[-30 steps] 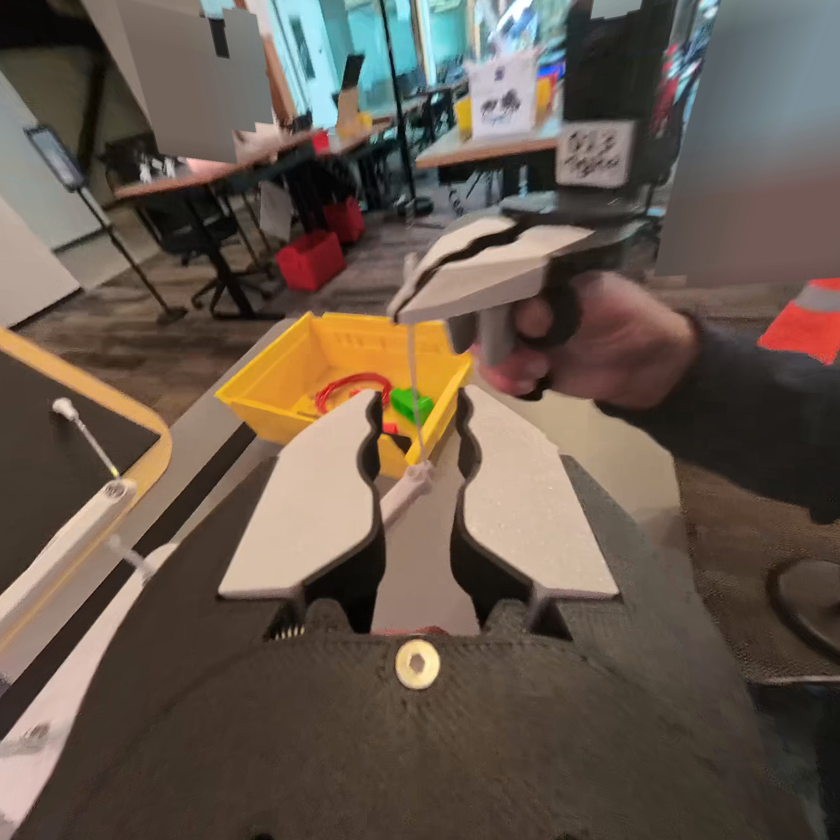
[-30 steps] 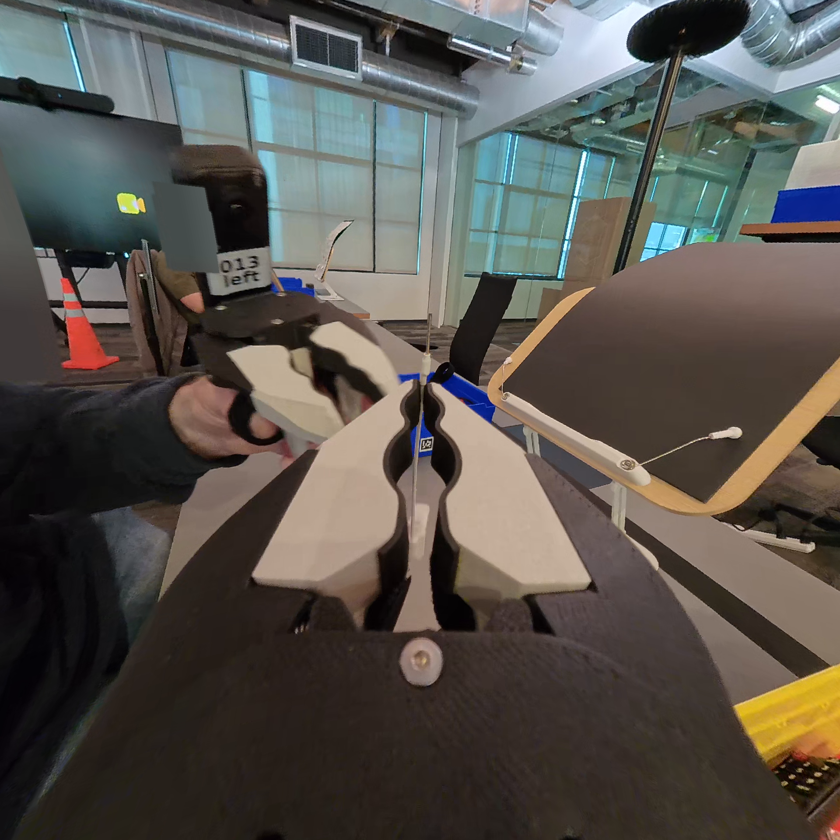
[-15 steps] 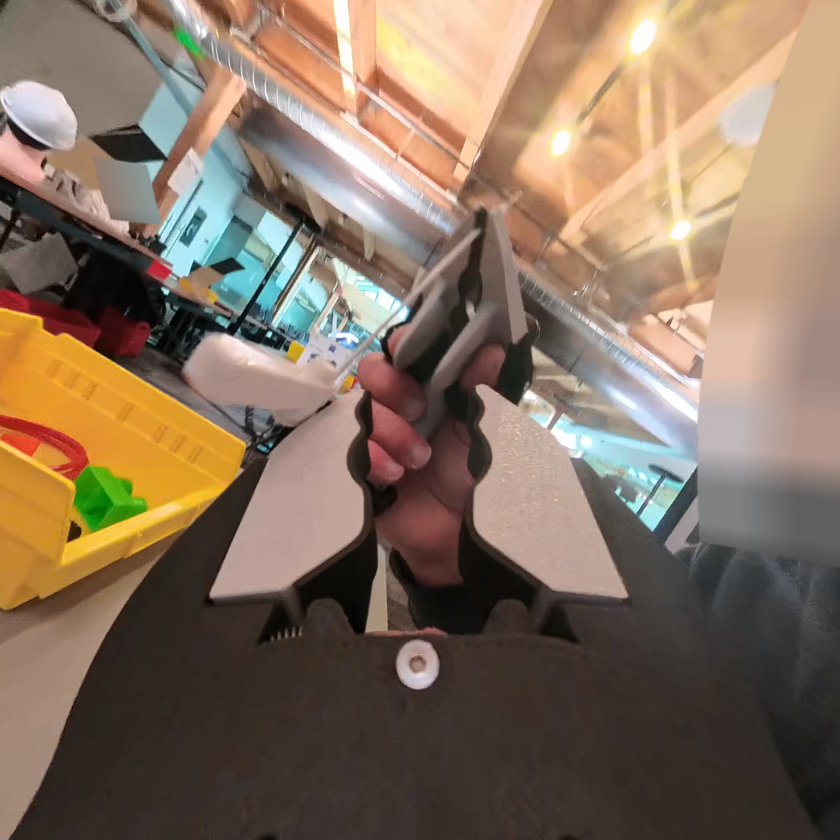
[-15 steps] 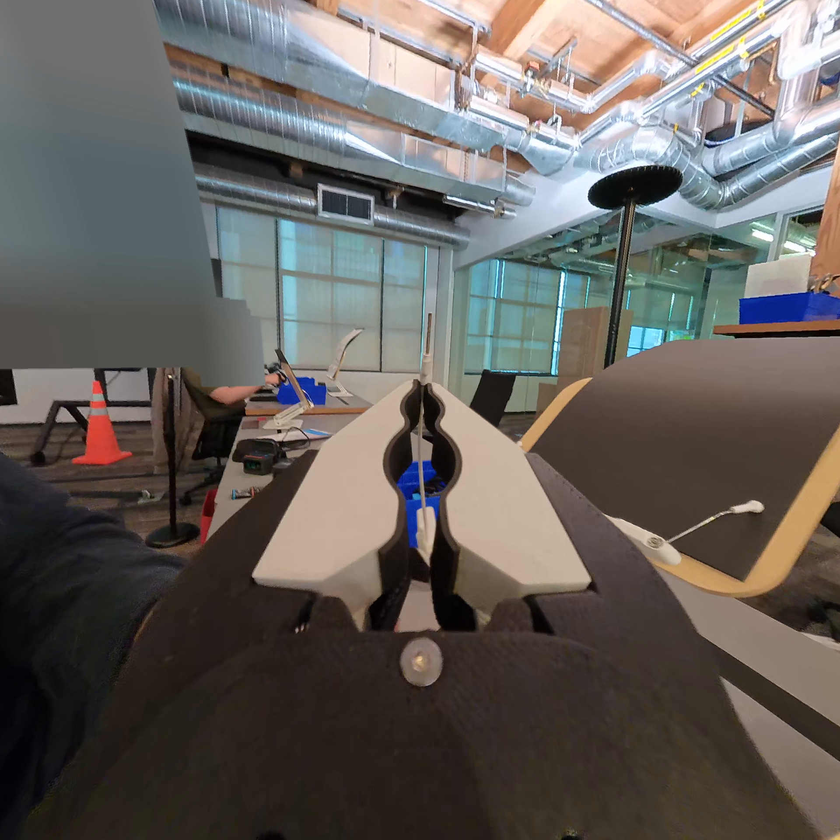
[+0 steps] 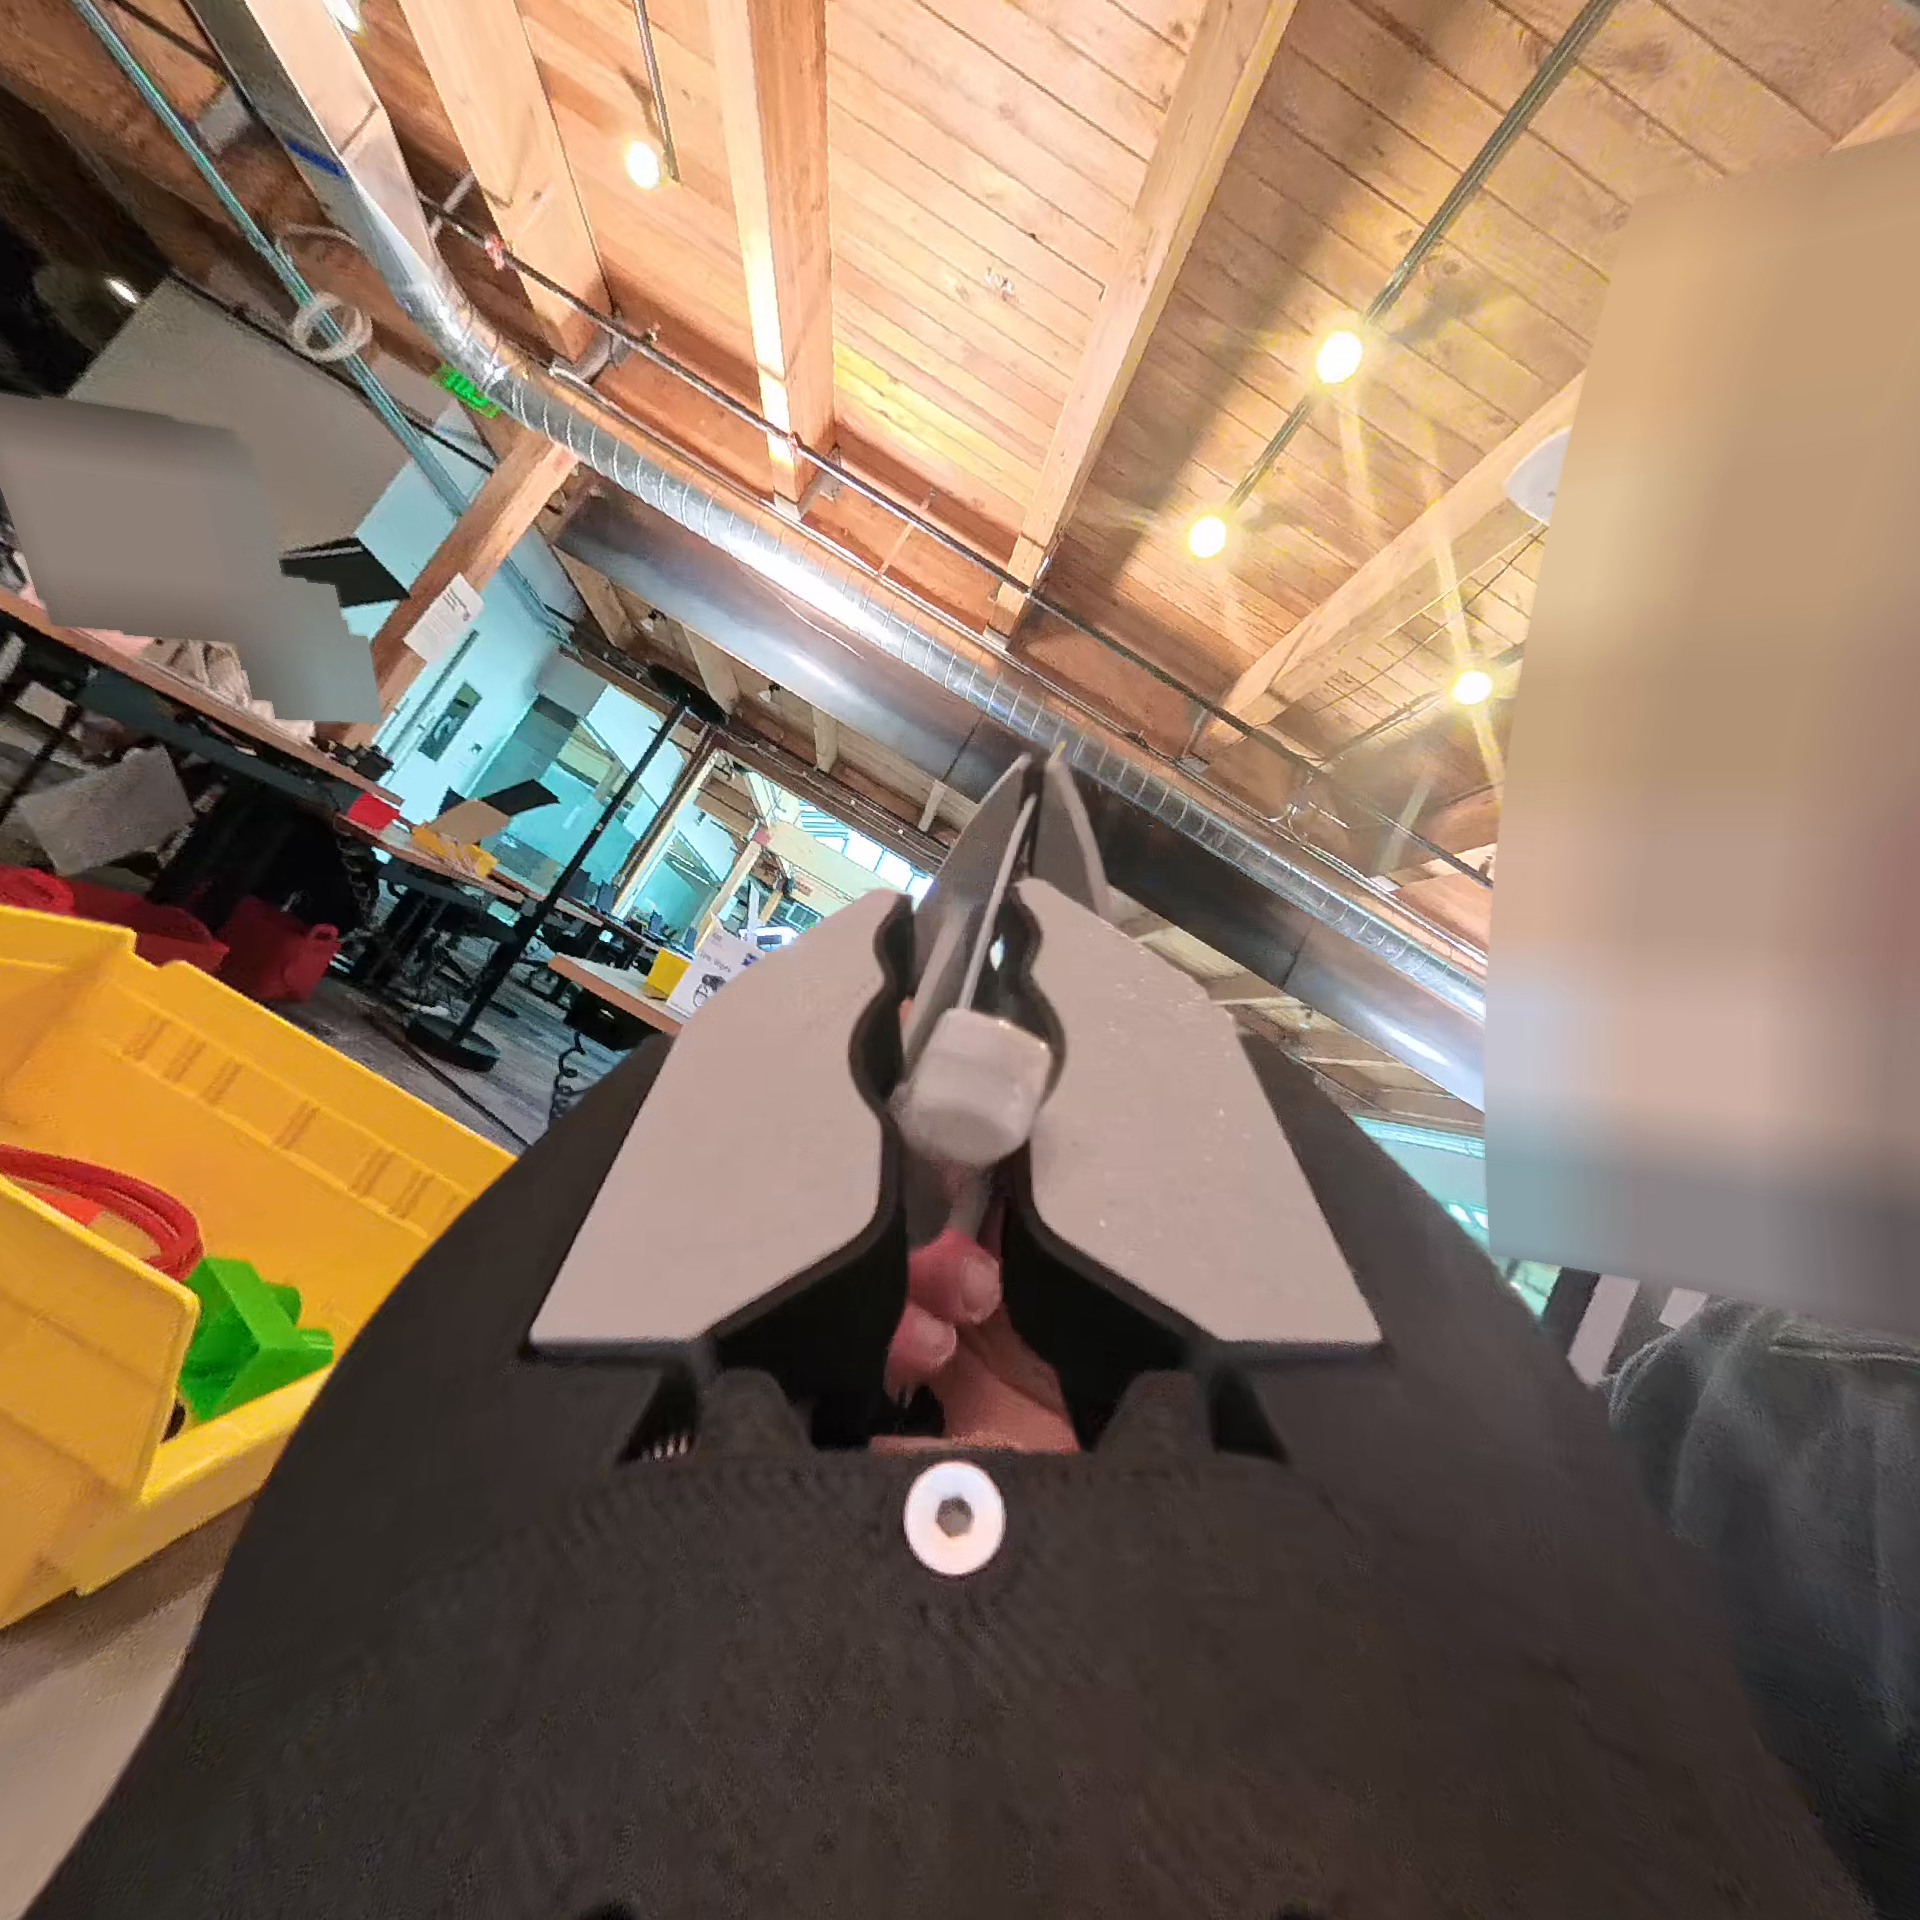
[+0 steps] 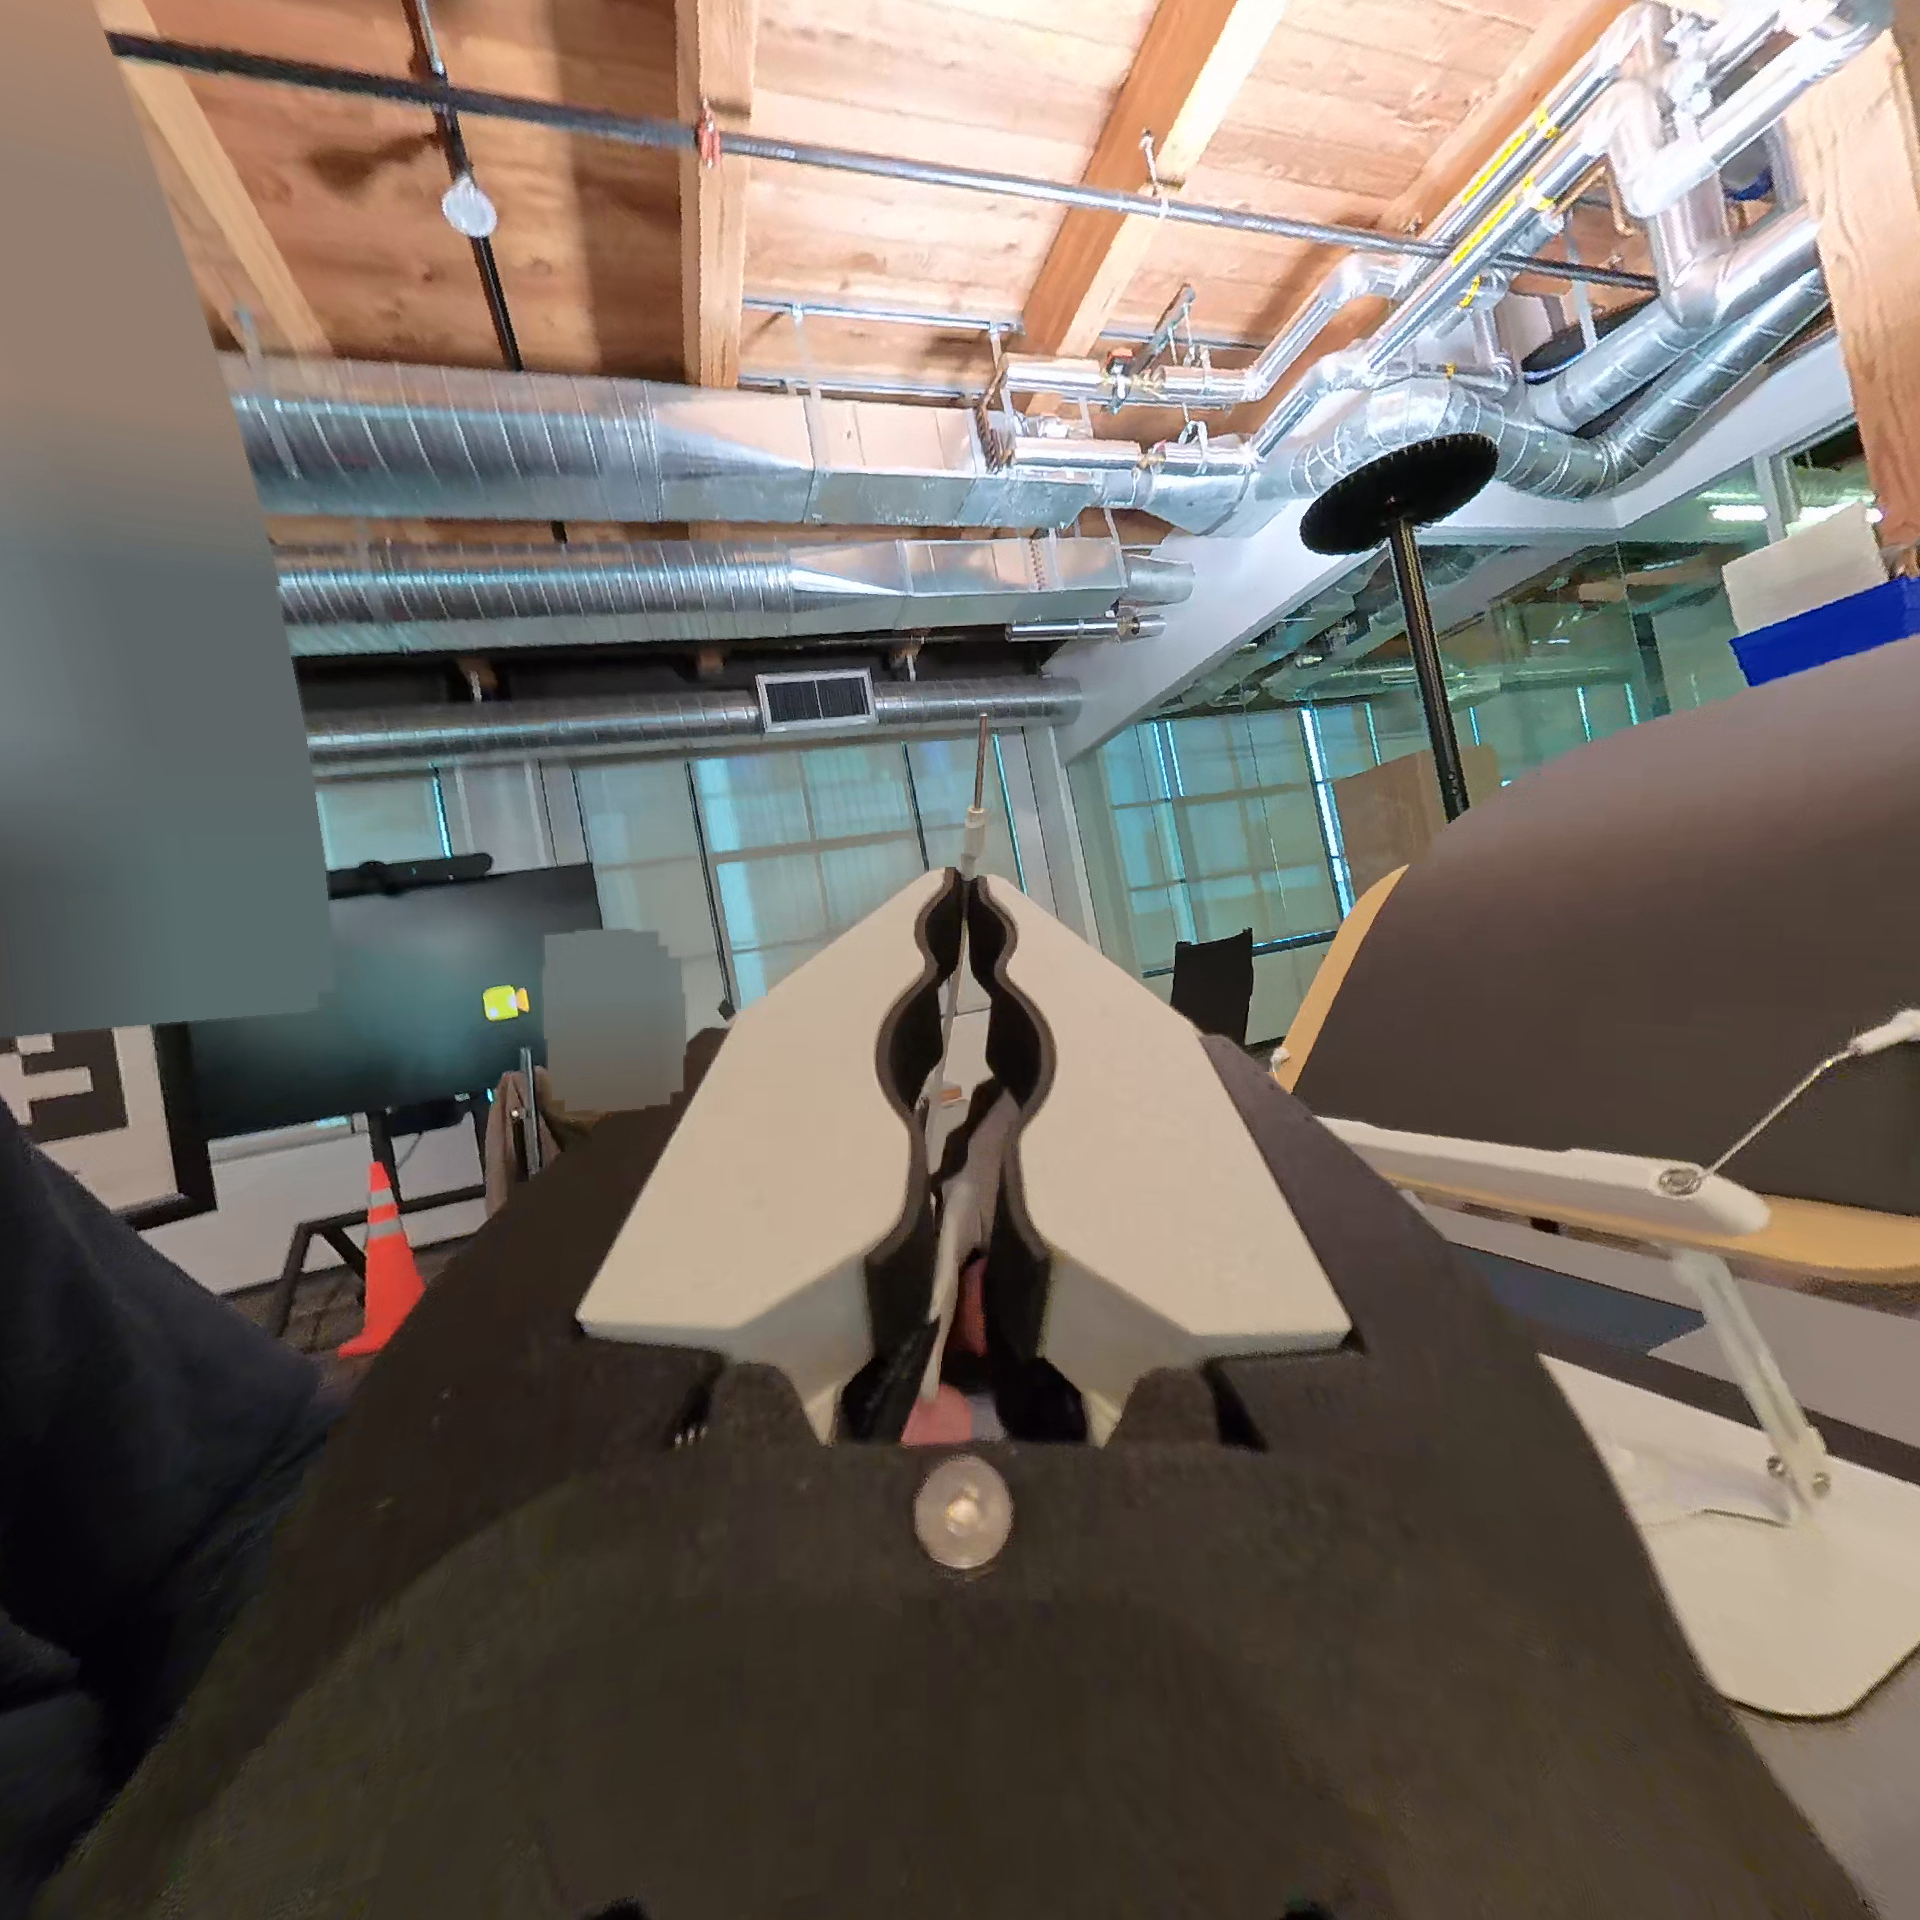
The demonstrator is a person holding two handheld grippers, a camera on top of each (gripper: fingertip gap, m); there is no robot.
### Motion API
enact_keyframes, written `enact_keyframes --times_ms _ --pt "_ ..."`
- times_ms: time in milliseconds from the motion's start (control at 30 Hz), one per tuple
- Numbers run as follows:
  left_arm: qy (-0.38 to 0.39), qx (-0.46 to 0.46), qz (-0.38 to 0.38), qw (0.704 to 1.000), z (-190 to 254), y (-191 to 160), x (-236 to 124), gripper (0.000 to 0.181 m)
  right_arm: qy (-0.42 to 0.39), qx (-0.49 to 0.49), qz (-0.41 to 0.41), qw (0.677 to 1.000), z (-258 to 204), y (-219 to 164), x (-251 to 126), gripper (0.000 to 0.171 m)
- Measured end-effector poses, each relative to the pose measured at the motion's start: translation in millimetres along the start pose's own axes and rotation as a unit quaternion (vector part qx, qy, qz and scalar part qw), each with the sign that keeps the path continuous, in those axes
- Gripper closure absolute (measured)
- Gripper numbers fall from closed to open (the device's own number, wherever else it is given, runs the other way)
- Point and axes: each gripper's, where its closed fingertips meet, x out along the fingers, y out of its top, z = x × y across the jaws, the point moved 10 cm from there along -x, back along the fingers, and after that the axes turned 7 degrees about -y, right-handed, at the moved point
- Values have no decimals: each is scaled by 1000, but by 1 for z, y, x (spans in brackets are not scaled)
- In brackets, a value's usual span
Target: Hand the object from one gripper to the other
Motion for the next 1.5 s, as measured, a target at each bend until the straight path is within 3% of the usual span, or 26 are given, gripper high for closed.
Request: enact_keyframes --times_ms 467,633,967,1000,1267,1333,1400,1500 --pt "19 15 -79 997 -1 -6 -2 167 -3 18 0 1000 2 -14 -6 171" --pt "39 55 -122 990 2 9 -3 167 0 16 -7 1000 6 -13 -14 171" --pt "88 135 -254 954 9 25 -1 167 -2 23 -46 999 12 -21 -25 171" --pt "93 146 -270 947 9 27 -2 167 -12 13 -57 998 12 -20 -27 164" --pt "158 302 -434 834 16 36 3 168 -120 -191 -147 963 -1 19 -56 144" --pt "153 328 -479 800 17 33 6 168 -67 -227 -193 952 -17 25 -43 138" --pt "155 355 -530 755 18 30 10 168 6 -239 -256 937 -31 18 -23 143" --pt "147 383 -597 689 20 23 17 168 53 -265 -308 912 -35 3 4 149"
